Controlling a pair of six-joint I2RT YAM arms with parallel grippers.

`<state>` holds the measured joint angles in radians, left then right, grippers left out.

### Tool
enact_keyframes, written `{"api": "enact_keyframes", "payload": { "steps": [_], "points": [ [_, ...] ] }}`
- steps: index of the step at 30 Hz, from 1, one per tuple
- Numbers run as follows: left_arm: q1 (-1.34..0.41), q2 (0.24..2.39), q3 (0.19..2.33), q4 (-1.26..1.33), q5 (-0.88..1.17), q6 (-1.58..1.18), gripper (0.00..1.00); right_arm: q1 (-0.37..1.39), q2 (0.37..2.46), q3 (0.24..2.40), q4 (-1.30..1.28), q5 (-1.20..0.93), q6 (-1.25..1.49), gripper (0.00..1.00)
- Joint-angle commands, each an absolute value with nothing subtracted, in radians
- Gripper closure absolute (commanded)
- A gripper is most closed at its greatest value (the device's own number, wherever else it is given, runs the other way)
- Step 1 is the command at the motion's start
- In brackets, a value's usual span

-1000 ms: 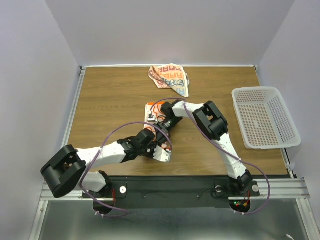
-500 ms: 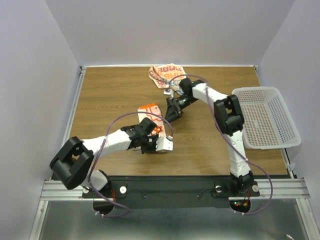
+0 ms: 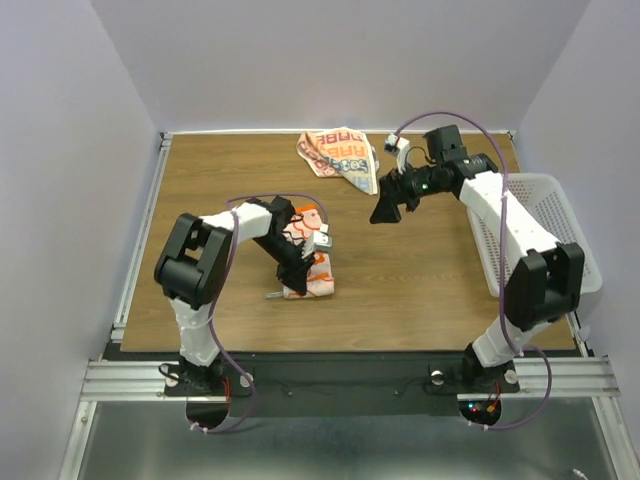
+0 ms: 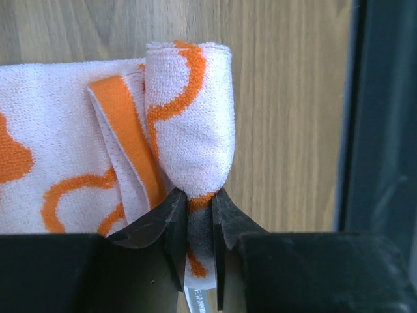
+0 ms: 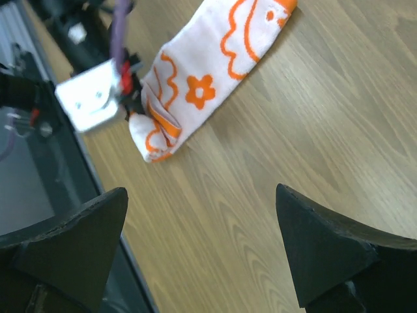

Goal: Roll the towels
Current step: Roll the towel

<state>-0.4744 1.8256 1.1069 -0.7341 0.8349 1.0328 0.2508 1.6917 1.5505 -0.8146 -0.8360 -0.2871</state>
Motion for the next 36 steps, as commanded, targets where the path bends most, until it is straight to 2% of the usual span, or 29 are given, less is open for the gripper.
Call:
{"api": "enact_keyframes", "payload": {
  "steps": [1,7,10,14,18,25,27,28,32,34,35,36],
  "points": [
    [-0.407,1.98,1.189,-0.988,0.91,1.163,0.76,0.334,1.6,1.429,-0.756,-0.645,-0.391,0.0],
    [-0.333,2.129,1.31,-1.071,0.93,1.207,0.76,0.61,1.462,1.279,-0.647,-0.376,-0.451,0.0],
    [-0.331,2.177,1.351,-1.115,0.916,1.21,0.75,0.783,1.492,1.237,-0.56,-0.261,-0.481,0.01],
    [-0.33,2.189,1.373,-1.115,0.91,1.195,0.74,0.925,1.569,1.198,-0.433,-0.129,-0.54,0.01],
    [-0.33,2.212,1.4,-1.115,0.902,1.18,0.73,0.991,1.673,1.193,-0.332,-0.087,-0.598,0.02],
    [-0.324,2.227,1.423,-1.115,0.899,1.177,0.7,1.008,1.779,1.164,-0.227,-0.11,-0.635,0.04],
    [-0.322,2.23,1.43,-1.115,0.9,1.174,0.69,1.008,1.799,1.161,-0.219,-0.123,-0.634,0.12],
    [-0.318,2.226,1.439,-1.115,0.913,1.173,0.67,1.006,1.813,1.16,-0.219,-0.144,-0.634,0.24],
    [-0.31,2.195,1.454,-1.115,0.942,1.172,0.6,1.006,1.816,1.131,-0.225,-0.238,-0.6,0.56],
    [-0.304,2.172,1.456,-1.112,0.946,1.17,0.57,1.003,1.813,1.118,-0.245,-0.299,-0.588,0.64],
    [-0.299,2.158,1.457,-1.109,0.948,1.166,0.55,1.0,1.813,1.12,-0.258,-0.32,-0.581,0.73],
    [-0.295,2.132,1.456,-1.111,0.948,1.166,0.55,0.997,1.824,1.124,-0.271,-0.342,-0.572,0.77]
  ]
}}
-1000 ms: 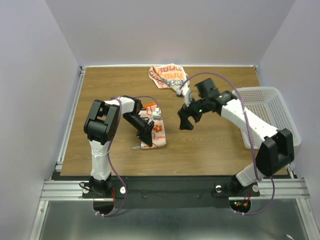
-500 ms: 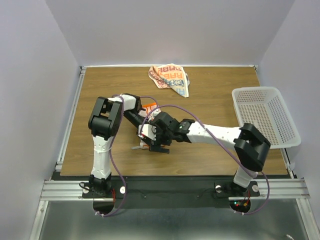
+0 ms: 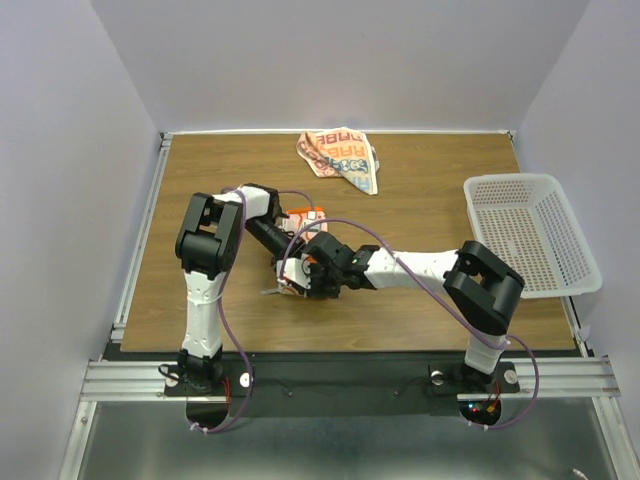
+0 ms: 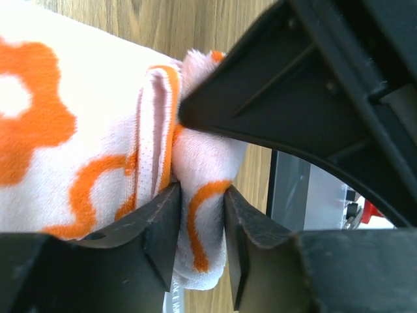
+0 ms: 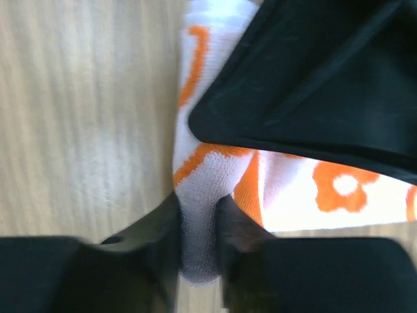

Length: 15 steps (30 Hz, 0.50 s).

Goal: Roll the towels
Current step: Roll the towel

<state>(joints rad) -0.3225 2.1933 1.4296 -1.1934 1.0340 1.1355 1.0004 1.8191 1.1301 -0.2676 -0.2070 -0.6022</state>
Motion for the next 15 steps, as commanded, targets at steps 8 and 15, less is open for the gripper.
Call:
{"api": "enact_keyframes", "payload": {
  "steps": [8,15],
  "points": [
    [-0.198,1.927,1.473,-1.117,0.919,1.175,0.47,0.888,1.887,1.206,-0.419,-0.616,-0.459,0.96],
    [-0.031,1.644,1.378,-0.984,0.965,1.166,0.31,0.798,1.988,1.31,-0.515,-0.822,-0.377,0.96]
  ]
}}
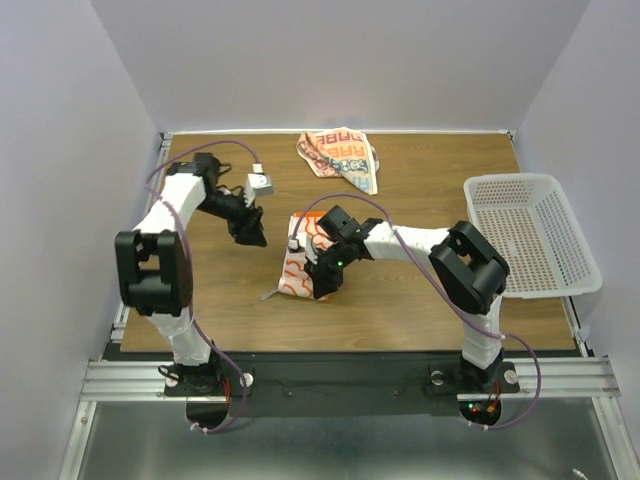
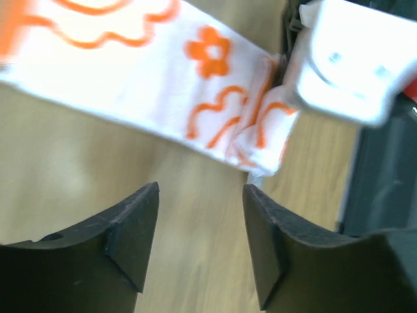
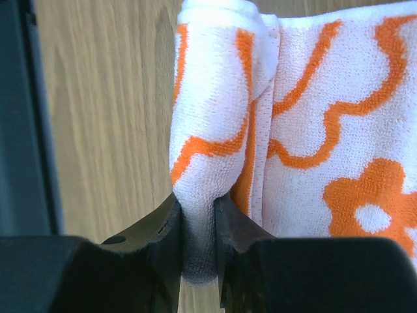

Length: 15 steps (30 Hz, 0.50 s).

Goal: Roll the towels
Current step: Roll the towel

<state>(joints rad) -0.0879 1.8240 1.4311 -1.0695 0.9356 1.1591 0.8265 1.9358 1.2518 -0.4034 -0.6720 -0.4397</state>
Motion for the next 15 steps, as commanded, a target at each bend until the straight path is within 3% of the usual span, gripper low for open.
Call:
{"api": "enact_keyframes", "payload": {
  "steps": [1,5,8,12,15],
  "points": [
    [-0.022,1.593,1.303,-0.942,0.95,1.137,0.3,0.792,2.005,1.33,-0.543,-0.851,-0.362,0.96],
    [-0.034,1.247,1.064,-0.639,0.862,1.065,0.21,0.744,2.123,1.42,-0.609,-0.972,-0.304,0.96],
    [-0.089,1.077,0.889,-0.571,0.764,1.118,0.16,0.721,2.166,1.469,-0.641,-1.057,-0.278,0.95],
    [-0.333,0.777,0.663,-0.441,0.565,1.206,0.09,0.69,2.226,1.511,-0.666,-1.13,-0.25,0.94],
    [-0.458,0.687,0.546,-0.347,0.427,1.238,0.05,0.68,2.261,1.534,-0.693,-1.158,-0.248,0.93]
  ]
}}
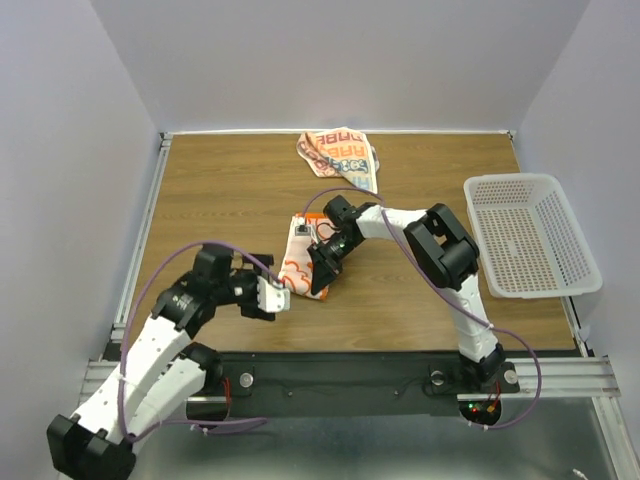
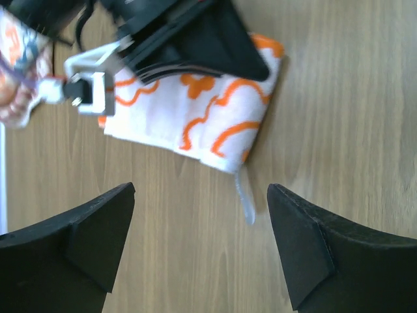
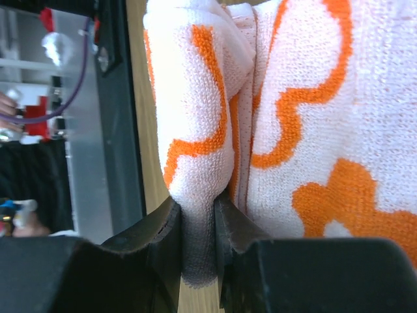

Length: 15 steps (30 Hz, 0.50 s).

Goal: Roll the towels
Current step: Roll the towel

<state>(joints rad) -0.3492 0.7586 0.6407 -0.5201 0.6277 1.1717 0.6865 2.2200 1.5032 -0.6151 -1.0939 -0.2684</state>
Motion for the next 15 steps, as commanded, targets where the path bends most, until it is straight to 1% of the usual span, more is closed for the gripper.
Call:
{"api": "enact_keyframes", "payload": {
  "steps": [1,4,6,8,9,15],
  "points": [
    [-0.536,0.687,0.534,-0.325,0.361,1.233,0.05,0.677,2.267,1.535,-0.699,-1.161,-0.252,0.93],
    [-0.63,0.773,0.552,-0.285,0.31,1.213,0.05,0.673,2.301,1.543,-0.736,-1.19,-0.268,0.92],
    [-0.658,0.868,0.577,-0.287,0.311,1.209,0.05,0.672,2.316,1.554,-0.762,-1.201,-0.282,0.9],
    [-0.702,0.929,0.613,-0.273,0.307,1.186,0.01,0.672,2.335,1.562,-0.799,-1.204,-0.31,0.89],
    [-0.716,0.98,0.621,-0.27,0.304,1.183,0.01,0.672,2.338,1.566,-0.811,-1.206,-0.317,0.88],
    [-0.813,1.069,0.624,-0.239,0.296,1.212,0.02,0.666,2.378,1.603,-0.857,-1.233,-0.337,0.87]
  ]
}}
